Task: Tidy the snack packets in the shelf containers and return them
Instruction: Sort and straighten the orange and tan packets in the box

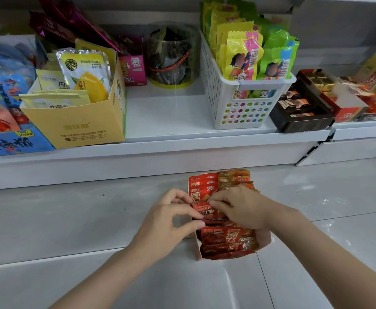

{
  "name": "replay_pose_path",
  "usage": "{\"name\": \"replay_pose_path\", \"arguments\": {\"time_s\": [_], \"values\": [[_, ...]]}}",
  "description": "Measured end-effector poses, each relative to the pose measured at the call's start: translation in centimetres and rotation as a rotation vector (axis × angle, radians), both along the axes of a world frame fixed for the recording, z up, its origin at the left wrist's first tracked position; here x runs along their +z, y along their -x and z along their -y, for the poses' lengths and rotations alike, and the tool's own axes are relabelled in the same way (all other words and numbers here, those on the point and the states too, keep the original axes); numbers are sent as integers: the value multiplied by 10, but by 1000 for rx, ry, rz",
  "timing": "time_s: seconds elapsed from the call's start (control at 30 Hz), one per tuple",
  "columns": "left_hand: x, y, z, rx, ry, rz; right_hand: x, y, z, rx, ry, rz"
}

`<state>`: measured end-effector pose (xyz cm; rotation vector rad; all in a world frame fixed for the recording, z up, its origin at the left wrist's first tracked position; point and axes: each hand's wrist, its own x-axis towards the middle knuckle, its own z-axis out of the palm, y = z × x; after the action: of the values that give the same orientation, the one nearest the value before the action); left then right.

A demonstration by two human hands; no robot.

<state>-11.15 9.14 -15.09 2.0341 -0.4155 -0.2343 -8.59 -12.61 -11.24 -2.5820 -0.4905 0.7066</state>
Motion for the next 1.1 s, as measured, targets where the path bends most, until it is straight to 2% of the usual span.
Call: {"name": "replay_pose_path", "arguments": {"time_s": [0.1,0.2,0.27,0.4,0.53,0.63,0.73,0.87,1.0,1.1], "values": [[1,-1,0,-56,79,-75,2,0,1,-17,10,-47],[4,-13,-1,111,138,-138,5,10,5,-54,-78,-42],[4,-29,0,206,-24,-27,4,19,7,-5,-70,36],[10,-55,14,124,-328,185,-3,31,3,36,49,82],[6,-61,30,93,-561,201,-7,33,-1,6,47,120],[1,-60,34,80,-613,178,-8,33,0,-4,32,114],[-2,-60,36,111,-558,147,-8,33,1,-52,-32,84],[10,-61,36,190,-298,194,-9,40,4,-312,-290,126],[39,-71,31,317,15,1,-6,43,3,-572,-486,68],[58,-75,27,336,143,-82,5,38,0,-558,-551,-34]]}}
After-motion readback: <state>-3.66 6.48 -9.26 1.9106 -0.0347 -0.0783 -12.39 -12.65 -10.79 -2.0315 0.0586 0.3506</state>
